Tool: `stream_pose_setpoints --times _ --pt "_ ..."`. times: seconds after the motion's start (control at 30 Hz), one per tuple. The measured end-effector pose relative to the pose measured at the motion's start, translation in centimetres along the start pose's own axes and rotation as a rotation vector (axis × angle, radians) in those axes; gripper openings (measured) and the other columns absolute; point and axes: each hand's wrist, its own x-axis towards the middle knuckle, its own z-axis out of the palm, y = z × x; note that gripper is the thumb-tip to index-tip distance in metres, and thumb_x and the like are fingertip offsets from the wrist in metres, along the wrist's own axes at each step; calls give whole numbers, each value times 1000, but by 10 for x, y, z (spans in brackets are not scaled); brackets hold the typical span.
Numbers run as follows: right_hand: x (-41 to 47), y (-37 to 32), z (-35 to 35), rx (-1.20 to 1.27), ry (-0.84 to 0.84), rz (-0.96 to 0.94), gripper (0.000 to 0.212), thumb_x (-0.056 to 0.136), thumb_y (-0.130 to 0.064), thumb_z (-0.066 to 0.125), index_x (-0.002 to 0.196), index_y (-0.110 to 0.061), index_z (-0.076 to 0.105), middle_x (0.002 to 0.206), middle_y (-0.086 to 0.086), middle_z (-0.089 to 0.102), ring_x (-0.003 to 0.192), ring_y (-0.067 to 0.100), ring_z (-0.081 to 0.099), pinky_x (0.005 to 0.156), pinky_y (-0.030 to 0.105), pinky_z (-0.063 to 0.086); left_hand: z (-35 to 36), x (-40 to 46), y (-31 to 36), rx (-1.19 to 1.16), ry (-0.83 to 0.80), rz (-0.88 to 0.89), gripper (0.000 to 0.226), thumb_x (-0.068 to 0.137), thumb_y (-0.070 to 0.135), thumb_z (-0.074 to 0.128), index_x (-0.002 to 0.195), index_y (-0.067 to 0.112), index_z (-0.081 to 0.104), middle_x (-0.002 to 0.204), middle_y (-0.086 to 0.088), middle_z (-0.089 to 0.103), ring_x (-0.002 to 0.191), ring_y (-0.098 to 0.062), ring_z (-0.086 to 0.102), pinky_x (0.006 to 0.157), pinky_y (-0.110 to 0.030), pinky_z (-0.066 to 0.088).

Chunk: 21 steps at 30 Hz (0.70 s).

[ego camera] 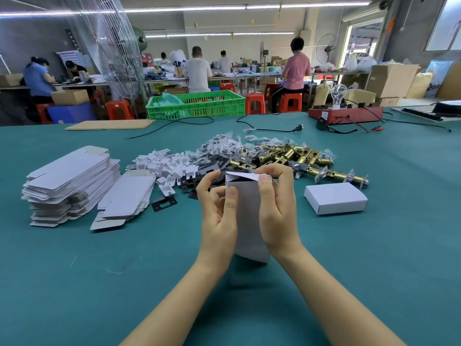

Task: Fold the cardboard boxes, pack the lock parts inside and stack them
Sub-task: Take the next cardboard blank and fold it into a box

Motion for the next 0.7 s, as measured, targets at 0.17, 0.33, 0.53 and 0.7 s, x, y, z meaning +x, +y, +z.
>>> stream_pose_setpoints --times 0.17,0.33,0.53,0.7 --pt "-2 -3 0 -7 -30 8 7 95 -30 41 99 -28 47 97 -1 55 88 20 53 79 29 43 3 2 10 -14 0 -26 29 92 51 45 118 40 49 75 28 54 71 6 50 72 -10 45" --pt "-4 -6 3 -4 -29 18 10 96 -25 39 101 -31 45 96 -10 52 89 16 52 81 33 43 3 6 16 -10 66 -49 4 91 48 48 93 49 51 73 24 49 72 -1 49 69 -16 45" --pt "-6 -9 5 4 -3 -8 16 96 -21 41 103 -36 44 97 -14 53 89 12 53 82 32 45 2 6 14 45 71 8 14 96 39 43 109 42 49 73 27 50 71 3 48 72 -15 45" --pt "-7 -8 6 16 13 -21 16 96 -19 43 102 -34 45 96 -14 53 82 6 51 77 21 42 4 7 15 62 81 31 13 98 34 42 104 37 53 72 27 50 68 4 46 68 -11 43"
